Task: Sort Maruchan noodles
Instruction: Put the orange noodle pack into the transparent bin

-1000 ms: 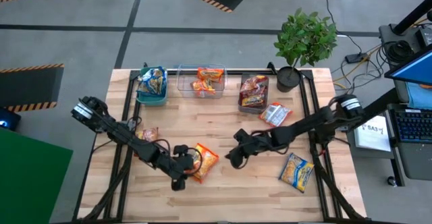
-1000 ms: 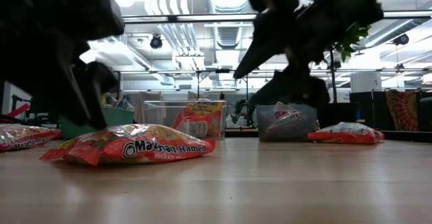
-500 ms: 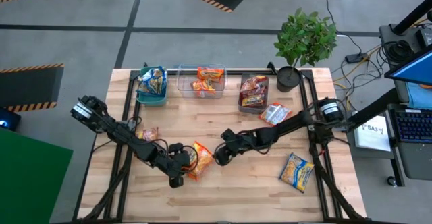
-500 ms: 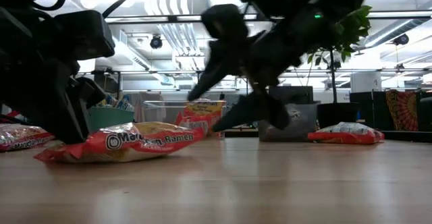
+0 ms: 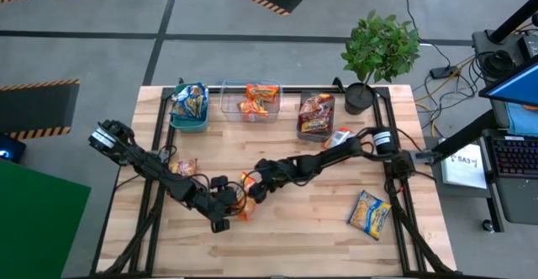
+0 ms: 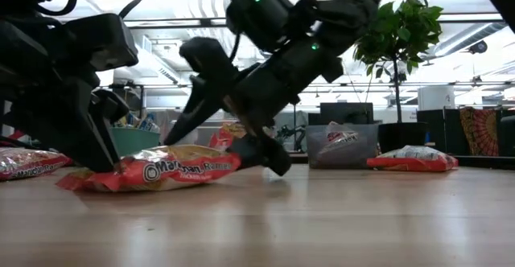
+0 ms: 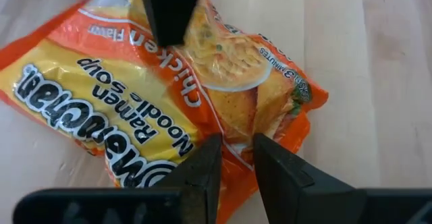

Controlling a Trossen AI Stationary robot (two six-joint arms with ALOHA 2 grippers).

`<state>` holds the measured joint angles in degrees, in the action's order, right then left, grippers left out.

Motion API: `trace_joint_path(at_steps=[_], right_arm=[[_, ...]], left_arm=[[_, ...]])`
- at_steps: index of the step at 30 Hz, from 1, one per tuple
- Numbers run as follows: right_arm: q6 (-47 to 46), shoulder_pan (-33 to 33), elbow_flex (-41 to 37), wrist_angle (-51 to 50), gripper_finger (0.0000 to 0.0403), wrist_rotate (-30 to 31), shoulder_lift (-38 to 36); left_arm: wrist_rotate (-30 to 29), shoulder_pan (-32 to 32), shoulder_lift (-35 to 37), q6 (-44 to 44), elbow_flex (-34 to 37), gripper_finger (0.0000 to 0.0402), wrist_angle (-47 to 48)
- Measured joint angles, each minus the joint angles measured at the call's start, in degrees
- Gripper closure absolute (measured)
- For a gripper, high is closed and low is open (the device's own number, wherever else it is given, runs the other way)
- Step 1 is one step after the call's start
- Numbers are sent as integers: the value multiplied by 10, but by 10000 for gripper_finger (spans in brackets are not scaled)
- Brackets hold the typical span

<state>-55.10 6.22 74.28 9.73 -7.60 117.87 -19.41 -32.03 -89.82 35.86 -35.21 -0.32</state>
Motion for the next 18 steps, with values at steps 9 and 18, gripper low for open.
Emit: trace_joint_path(at_steps=[9, 18], right_arm=[[62, 2, 85, -5, 141, -55, 59], [82, 3, 107, -4, 192, -60, 71]], left_arm=[[-17, -3, 0, -1, 3, 335, -2], [-24, -7, 0, 7, 5, 335, -4]])
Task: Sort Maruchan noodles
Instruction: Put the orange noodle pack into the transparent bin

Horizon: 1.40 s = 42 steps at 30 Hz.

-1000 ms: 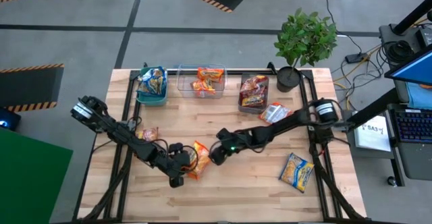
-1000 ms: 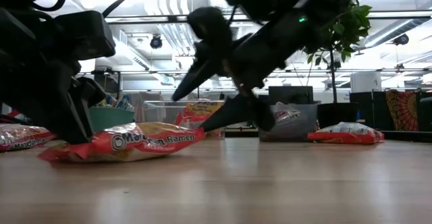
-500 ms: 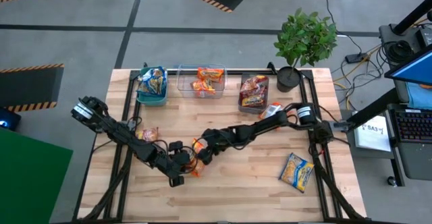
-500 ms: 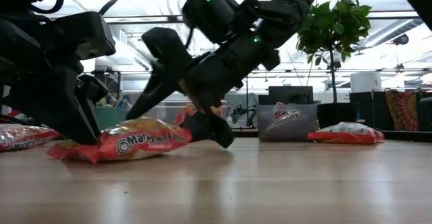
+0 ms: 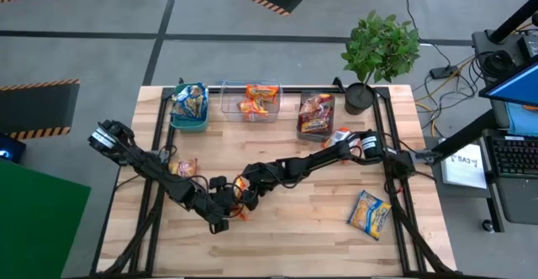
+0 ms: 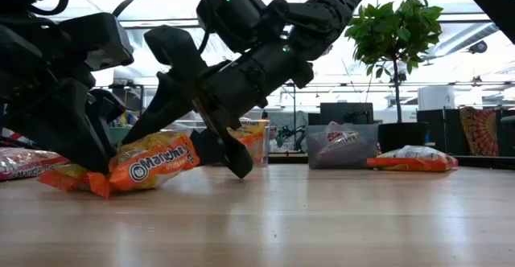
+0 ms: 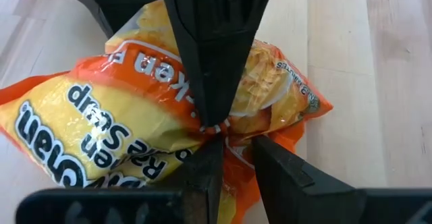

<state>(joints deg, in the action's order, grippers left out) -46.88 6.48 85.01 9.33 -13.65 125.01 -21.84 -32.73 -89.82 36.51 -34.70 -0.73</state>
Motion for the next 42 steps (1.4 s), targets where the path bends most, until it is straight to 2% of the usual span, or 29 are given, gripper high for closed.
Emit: trace_joint_path(at_steps=[7, 11, 14, 18, 21, 25, 31, 35, 37, 42], right_arm=[[20, -1, 0, 1, 281, -1, -2], [52, -4, 0, -18, 325, -3, -14], [82, -5, 0, -43, 340, -3, -32], [123, -8, 0, -80, 342, 6, -62], [160, -9, 0, -119, 342, 53, -92], [207, -13, 0, -171, 342, 145, -142], [251, -20, 0, -184, 342, 301, -212], [255, -36, 0, -171, 342, 404, -236], [255, -48, 0, -151, 342, 419, -240], [253, -80, 4, -116, 342, 419, -237]], left_arm=[[-4, -15, 3, 0, 0, 335, 2], [-2, -32, 30, 0, 1, 335, 15], [-1, -41, 67, -14, 1, 335, 27], [-5, -42, 138, -84, 1, 335, 26], [-18, -42, 202, -161, 1, 335, 26], [-52, -41, 293, -276, 0, 335, 21], [-197, -41, 398, -426, 0, 335, -7], [-306, -41, 439, -449, 0, 335, -6], [-342, -40, 450, -442, 1, 335, -6], [-348, -41, 456, -430, 6, 335, 23]])
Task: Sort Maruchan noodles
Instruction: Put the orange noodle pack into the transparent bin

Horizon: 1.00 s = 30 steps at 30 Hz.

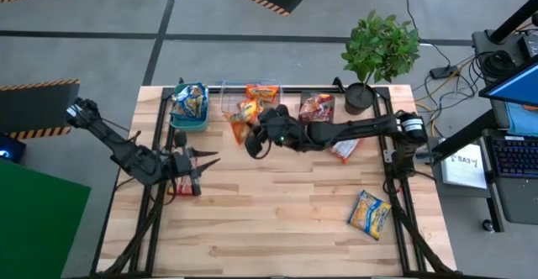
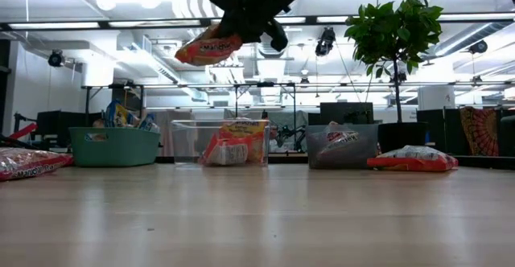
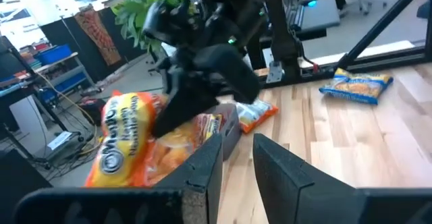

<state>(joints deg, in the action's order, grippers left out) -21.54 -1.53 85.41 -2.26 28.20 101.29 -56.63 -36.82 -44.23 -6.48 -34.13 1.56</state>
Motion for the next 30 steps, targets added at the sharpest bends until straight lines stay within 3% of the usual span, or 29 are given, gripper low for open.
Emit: trace_joint_path(at_steps=[13, 28, 30], right_arm=[[34, -93, 163, -22, 342, 3, 132], [42, -158, 493, -310, 342, 5, 359], [42, -158, 490, -303, 341, 6, 367]], left_arm=[[0, -1, 7, 3, 0, 335, 31], [1, -1, 26, 23, 0, 335, 72], [0, -1, 27, 25, 0, 335, 76]])
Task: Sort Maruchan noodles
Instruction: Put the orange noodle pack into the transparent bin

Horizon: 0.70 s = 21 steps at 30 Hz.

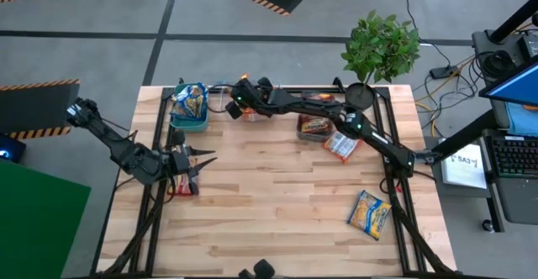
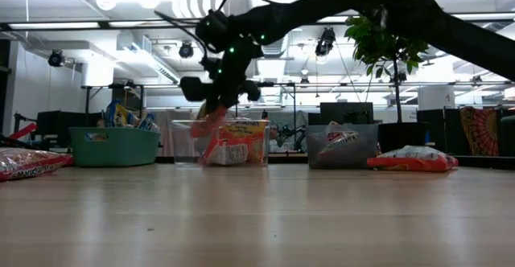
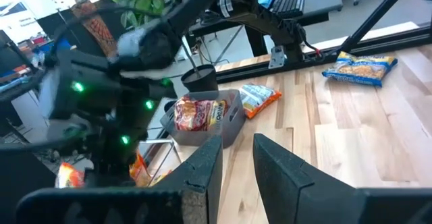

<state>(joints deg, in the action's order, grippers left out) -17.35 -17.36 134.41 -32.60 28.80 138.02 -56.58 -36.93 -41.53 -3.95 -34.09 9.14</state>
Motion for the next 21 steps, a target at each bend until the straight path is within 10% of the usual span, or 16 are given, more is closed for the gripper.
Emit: trace_joint_path(at_steps=[21], right_arm=[[-23, -2, -4, 31, 335, -60, 4]], left_arm=[[0, 0, 0, 2, 0, 335, 5]])
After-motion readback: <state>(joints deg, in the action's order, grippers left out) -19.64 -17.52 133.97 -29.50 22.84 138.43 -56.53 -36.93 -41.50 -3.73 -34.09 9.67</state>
